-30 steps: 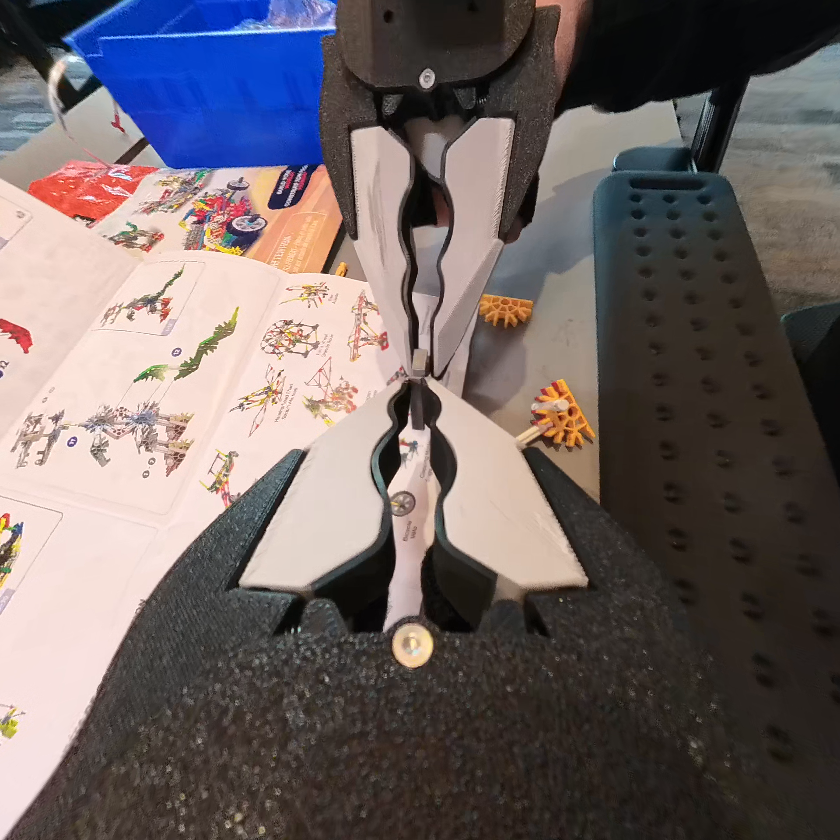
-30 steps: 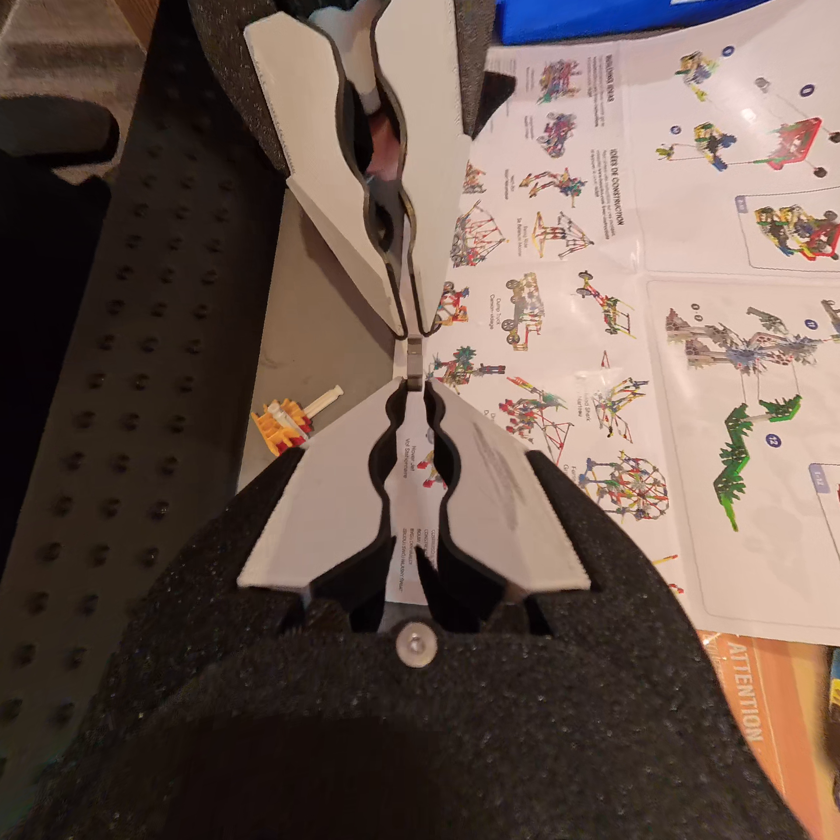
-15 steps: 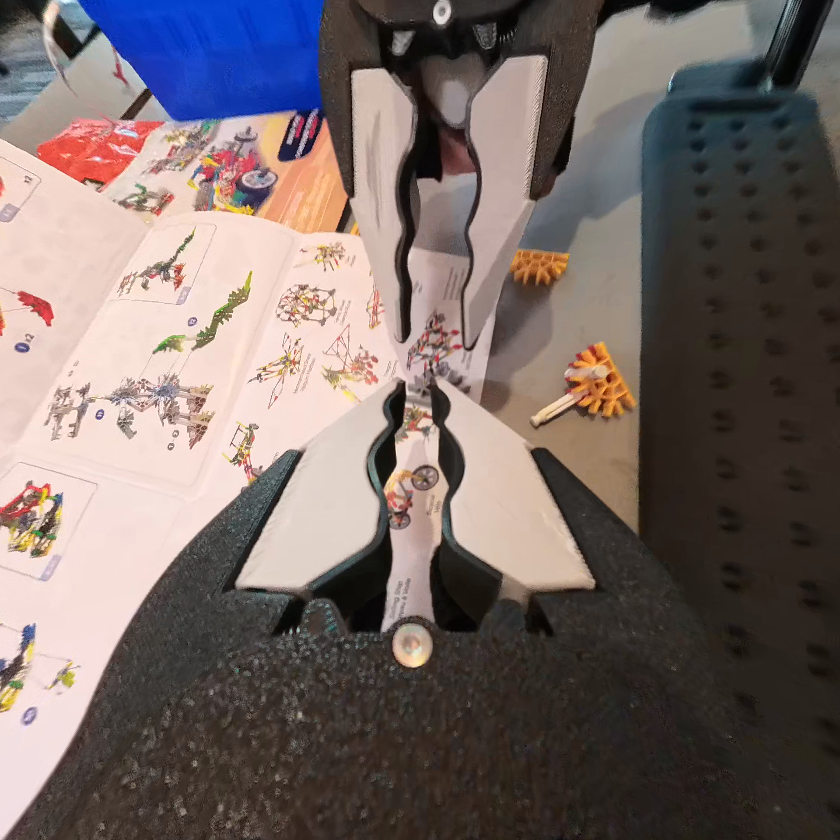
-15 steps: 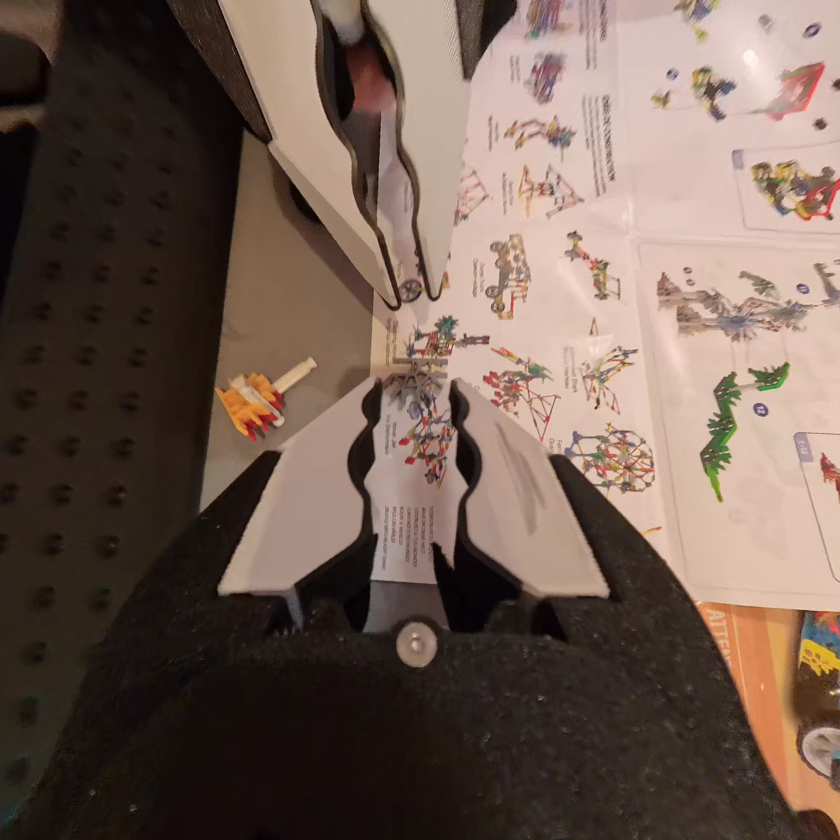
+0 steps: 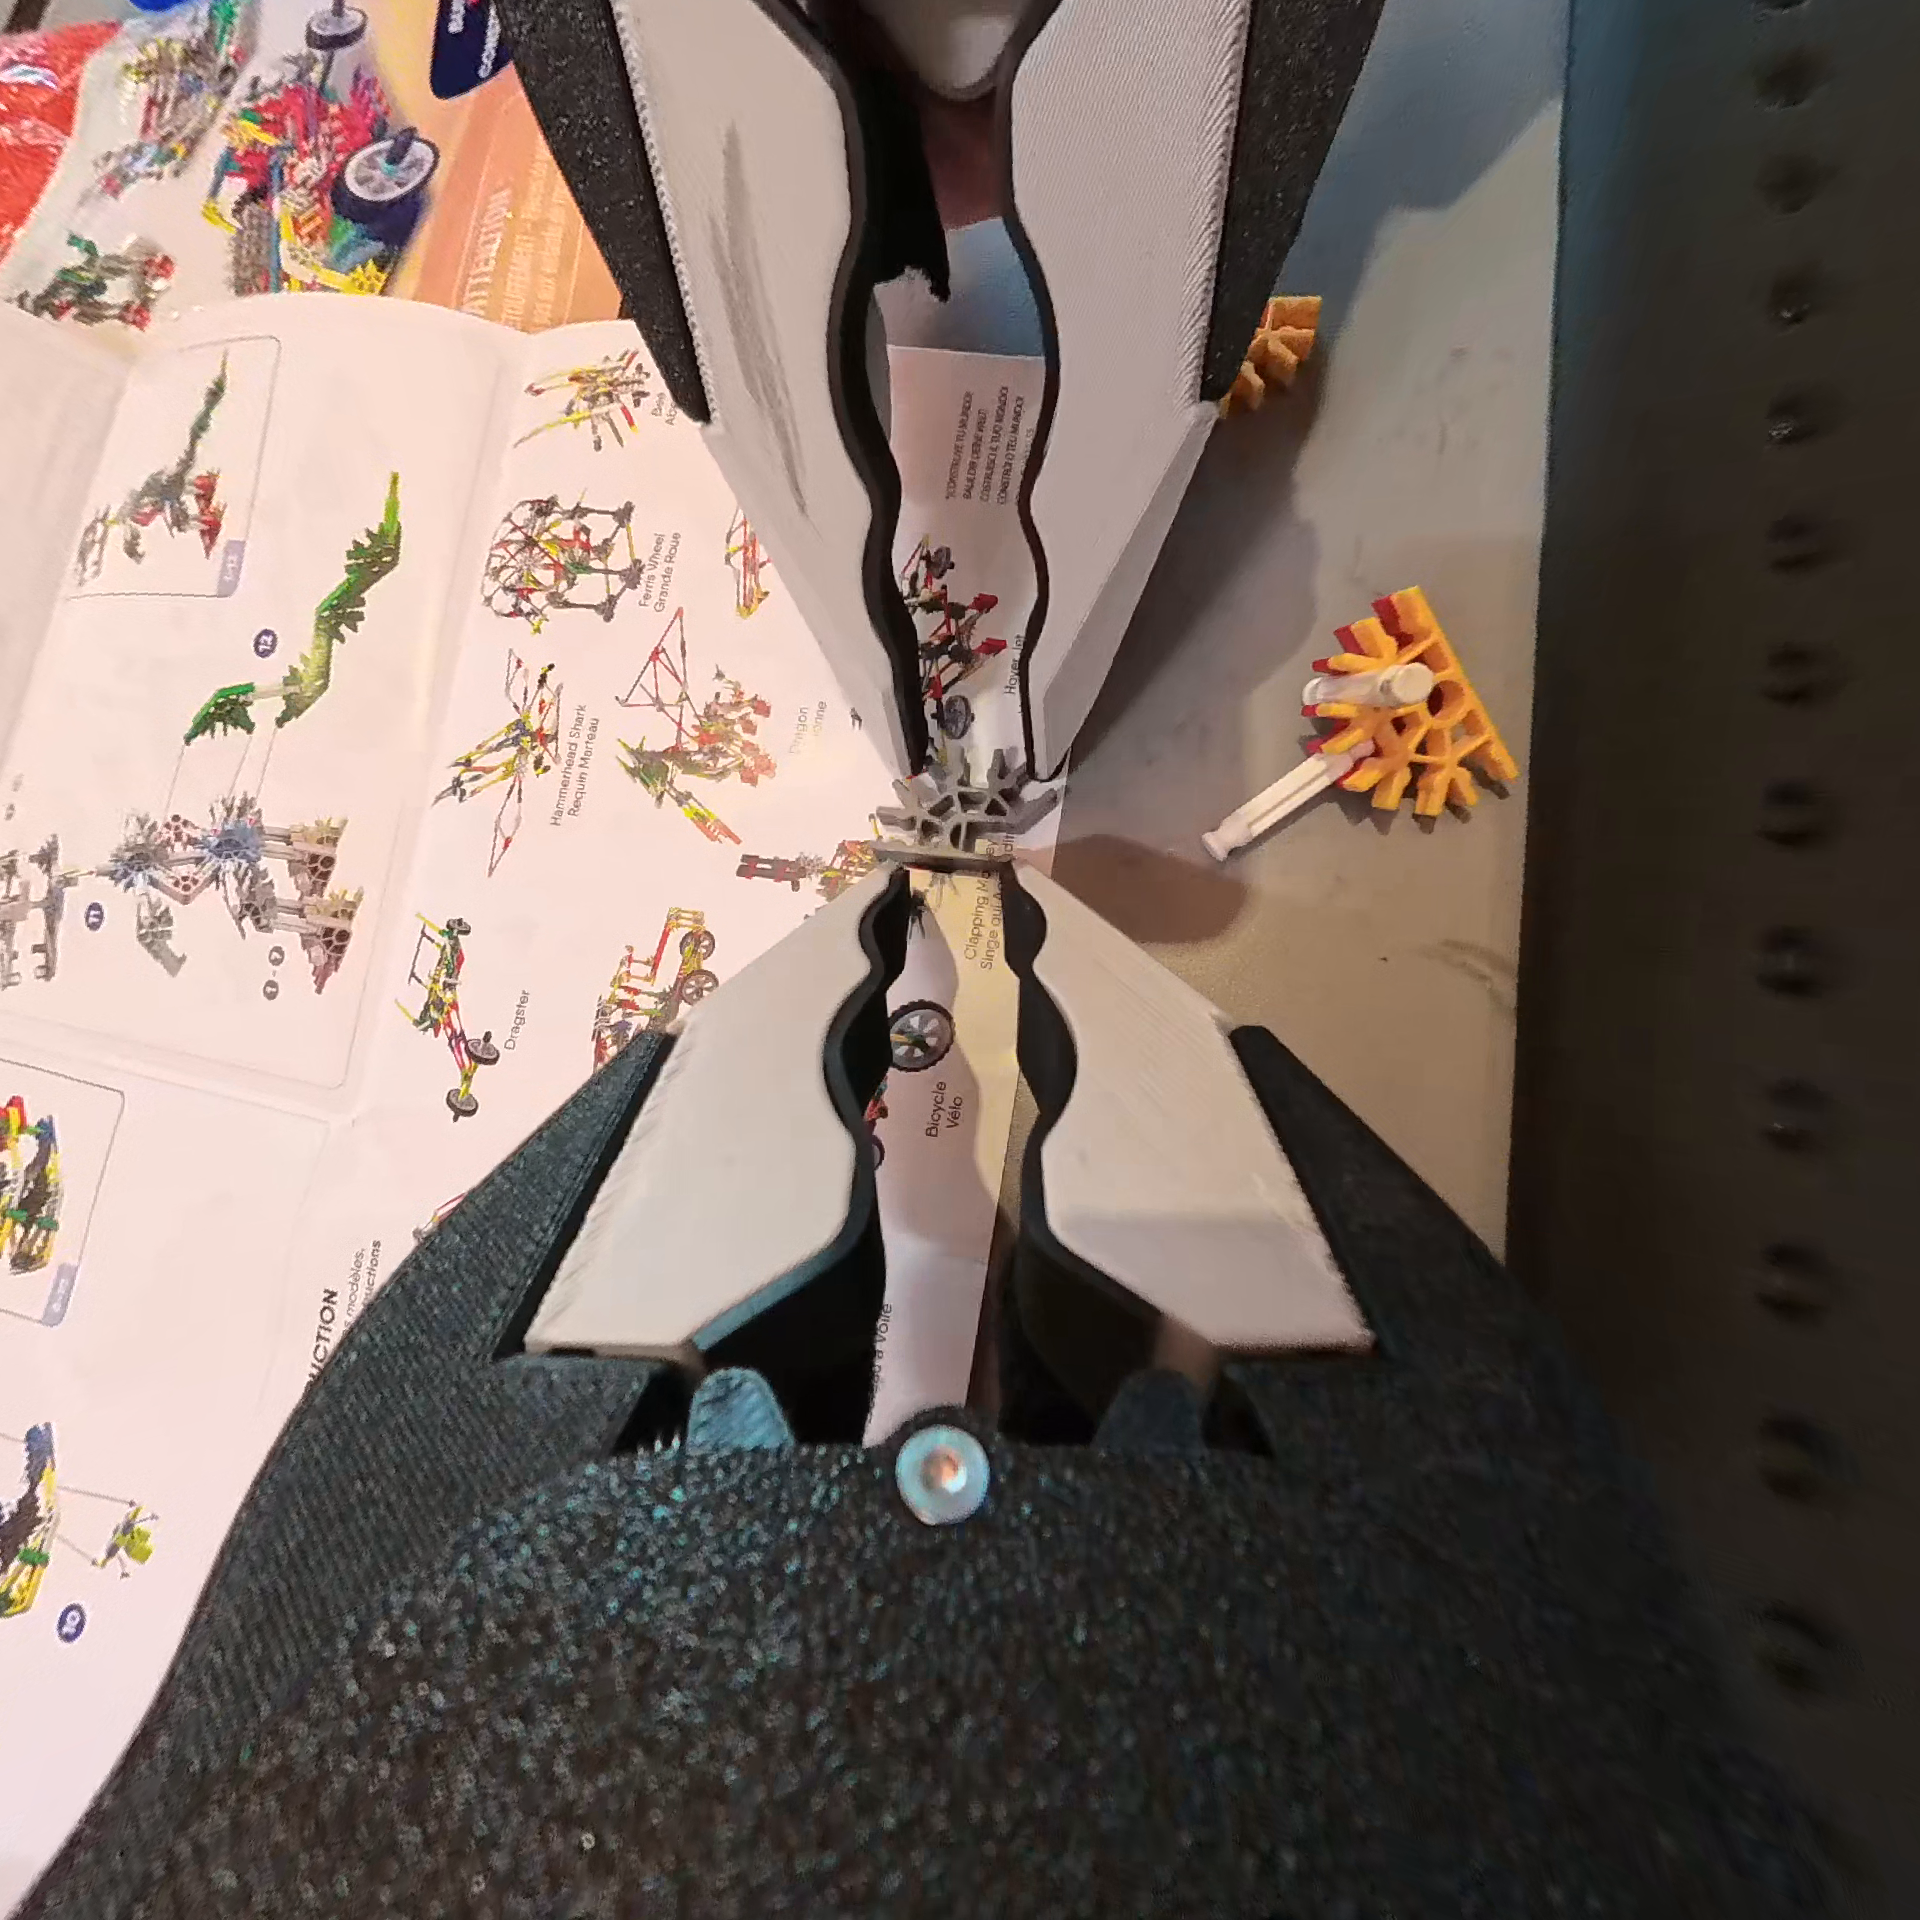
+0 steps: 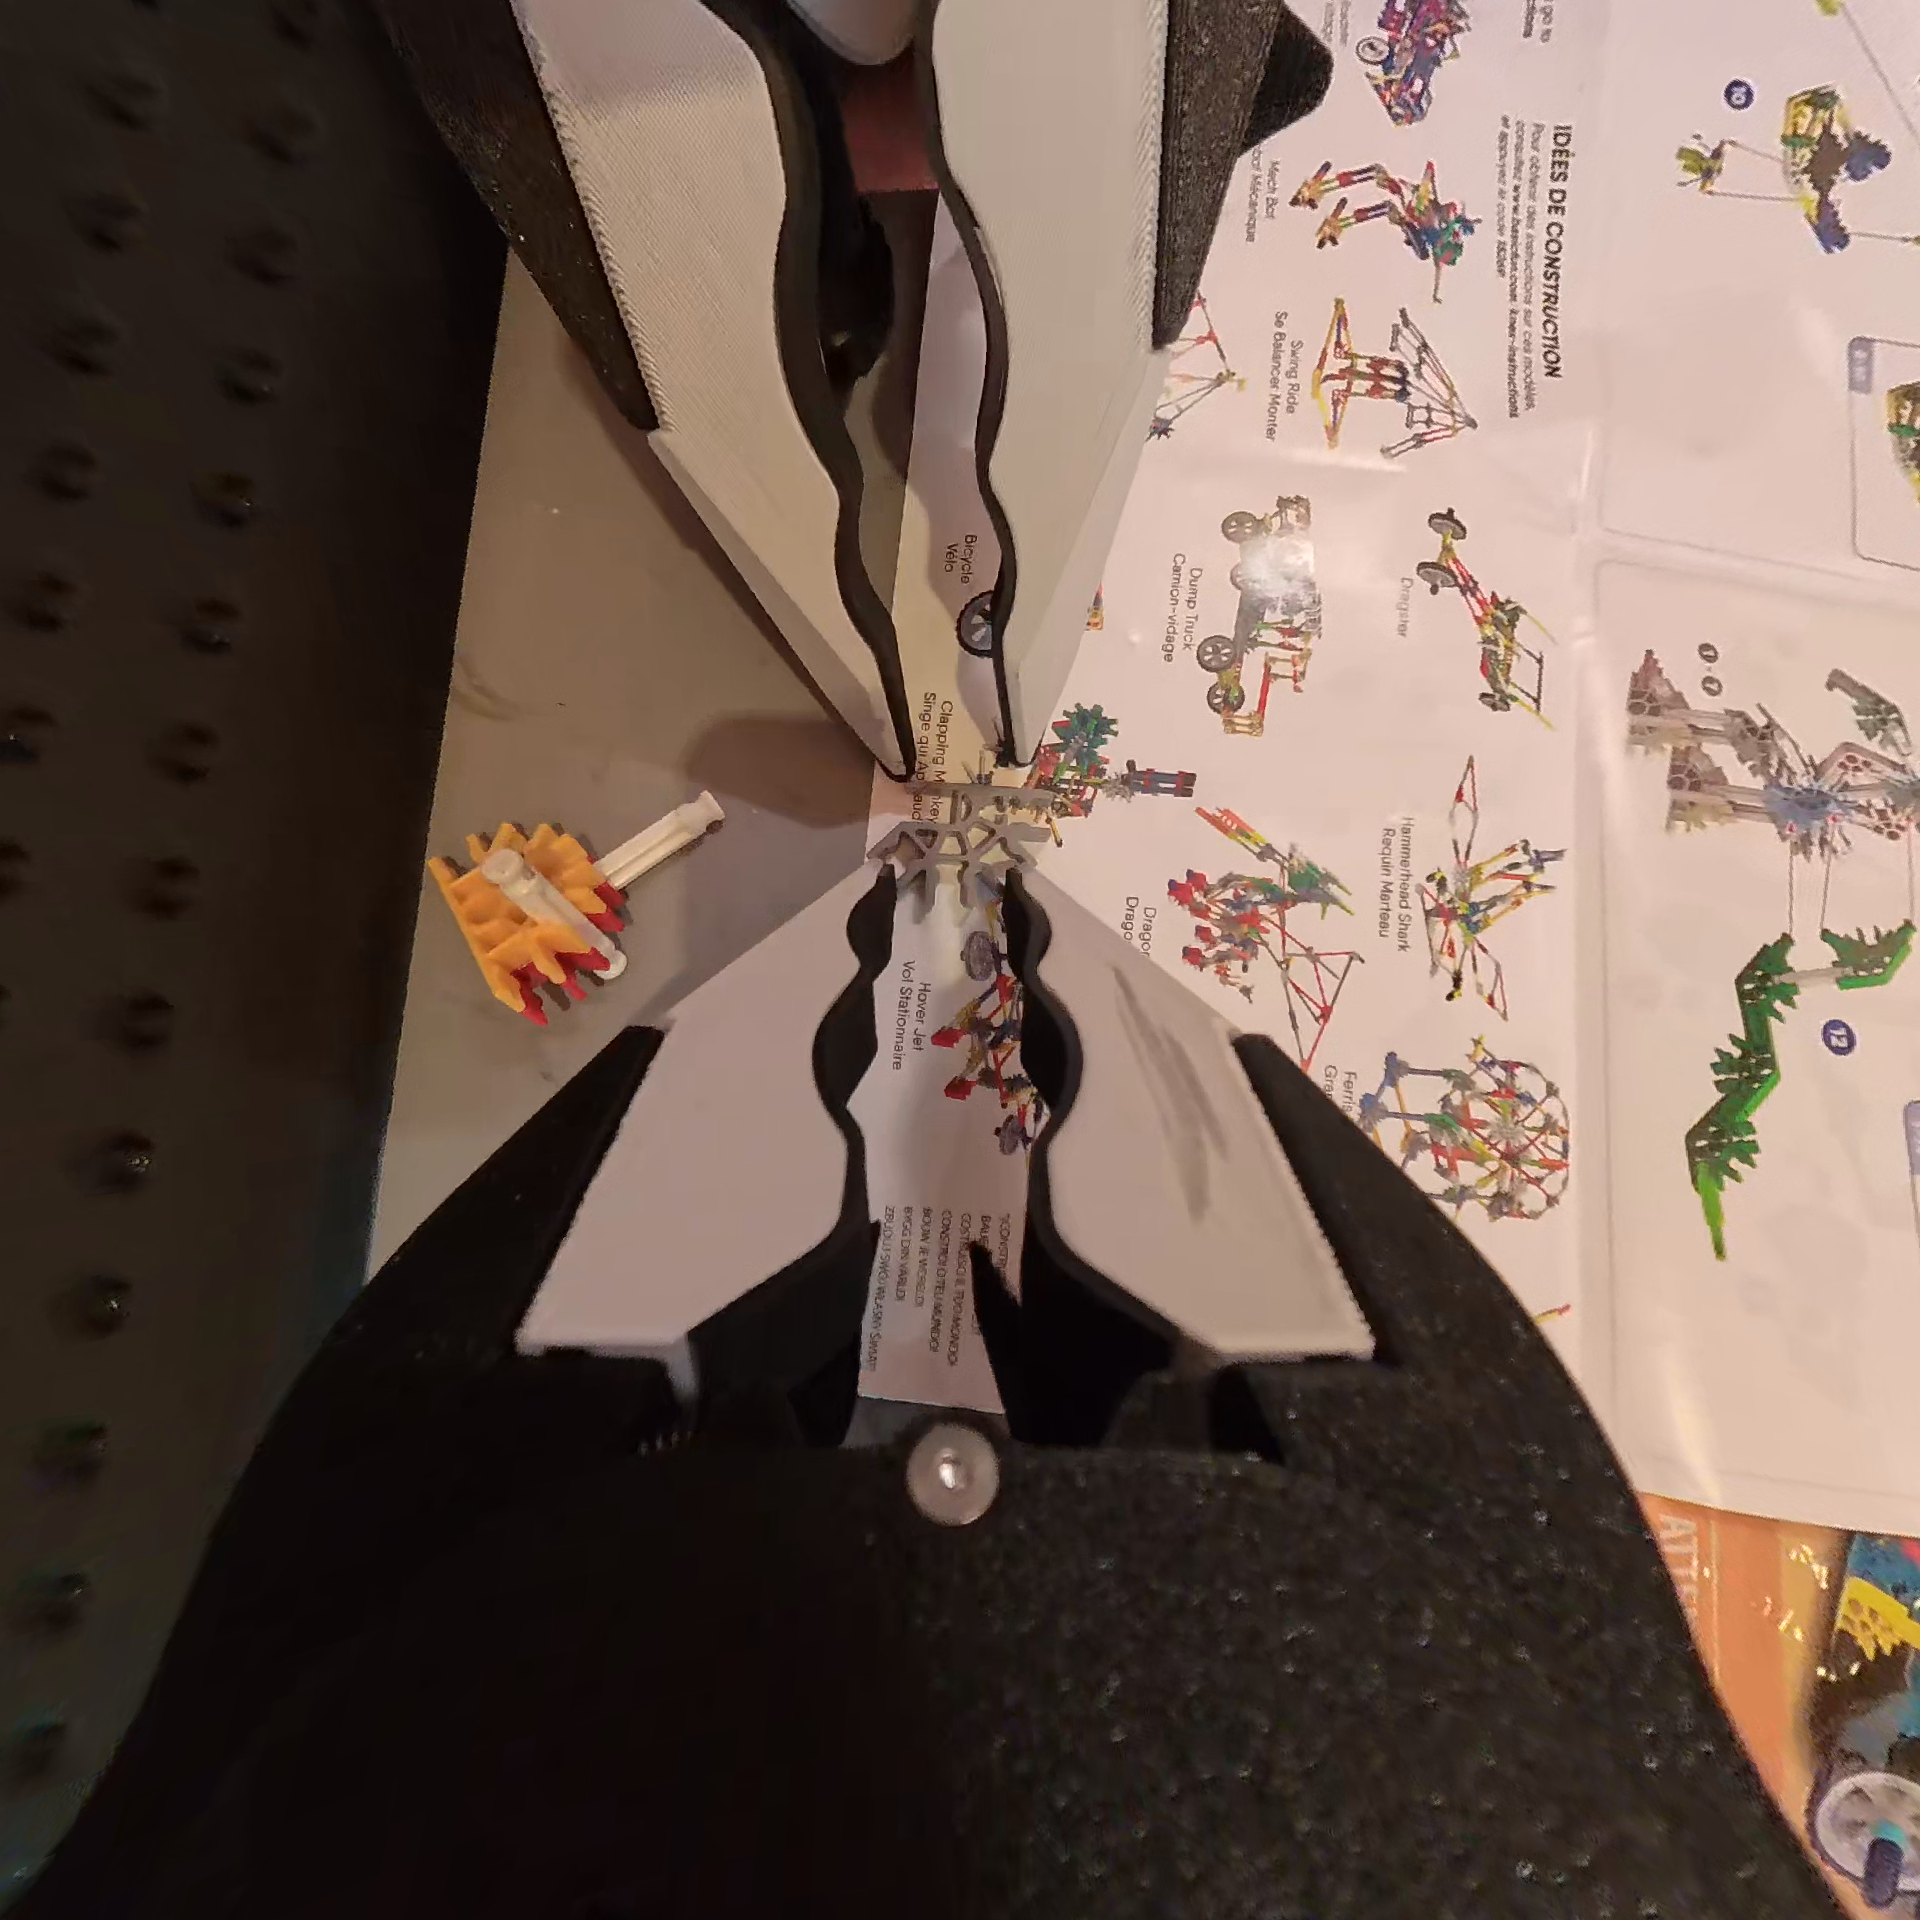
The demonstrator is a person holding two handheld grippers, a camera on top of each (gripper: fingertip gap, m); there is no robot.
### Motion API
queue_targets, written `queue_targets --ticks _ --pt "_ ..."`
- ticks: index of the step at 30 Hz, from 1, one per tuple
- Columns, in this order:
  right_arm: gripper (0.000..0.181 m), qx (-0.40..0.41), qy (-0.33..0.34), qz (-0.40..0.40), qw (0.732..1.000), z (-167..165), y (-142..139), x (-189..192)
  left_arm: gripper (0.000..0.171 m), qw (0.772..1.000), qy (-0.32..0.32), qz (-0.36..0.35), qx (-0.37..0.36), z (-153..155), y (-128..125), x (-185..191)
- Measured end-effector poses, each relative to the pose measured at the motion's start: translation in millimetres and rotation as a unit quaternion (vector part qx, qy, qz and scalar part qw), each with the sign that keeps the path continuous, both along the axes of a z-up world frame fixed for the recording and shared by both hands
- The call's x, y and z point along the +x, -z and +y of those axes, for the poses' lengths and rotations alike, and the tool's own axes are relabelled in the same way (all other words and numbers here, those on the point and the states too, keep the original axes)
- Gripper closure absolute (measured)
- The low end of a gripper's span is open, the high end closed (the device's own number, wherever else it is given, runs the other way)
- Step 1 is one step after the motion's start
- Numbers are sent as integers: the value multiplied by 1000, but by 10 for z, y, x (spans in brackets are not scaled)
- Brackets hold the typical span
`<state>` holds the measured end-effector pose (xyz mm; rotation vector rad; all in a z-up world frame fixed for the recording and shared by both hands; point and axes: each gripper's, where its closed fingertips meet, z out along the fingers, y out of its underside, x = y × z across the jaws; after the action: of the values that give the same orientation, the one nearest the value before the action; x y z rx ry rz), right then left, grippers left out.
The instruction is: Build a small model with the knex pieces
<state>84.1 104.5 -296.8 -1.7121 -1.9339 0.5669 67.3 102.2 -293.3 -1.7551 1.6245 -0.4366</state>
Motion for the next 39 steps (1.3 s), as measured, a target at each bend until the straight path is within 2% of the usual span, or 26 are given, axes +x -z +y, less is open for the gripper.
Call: queue_targets --ticks 5,11,15,28,39 --pt "161 -6 -15 7 1000 -47 -38 1 154 1000 6 -4 6 17 -71 -20" --pt "161 -21 -75 28 997 -270 -148 -21 153 999 26 -20 -21 -45 -191 -52" --pt "161 -24 -112 24 993 -414 -139 -24 153 998 48 -16 -43 -157 -160 -30" --pt "162 -5 -122 -3 993 -416 -50 9 155 995 90 15 -40 -361 5 25" --pt "163 6 -115 2 993 -388 -65 -21 161 994 100 28 -29 -373 -24 -15"
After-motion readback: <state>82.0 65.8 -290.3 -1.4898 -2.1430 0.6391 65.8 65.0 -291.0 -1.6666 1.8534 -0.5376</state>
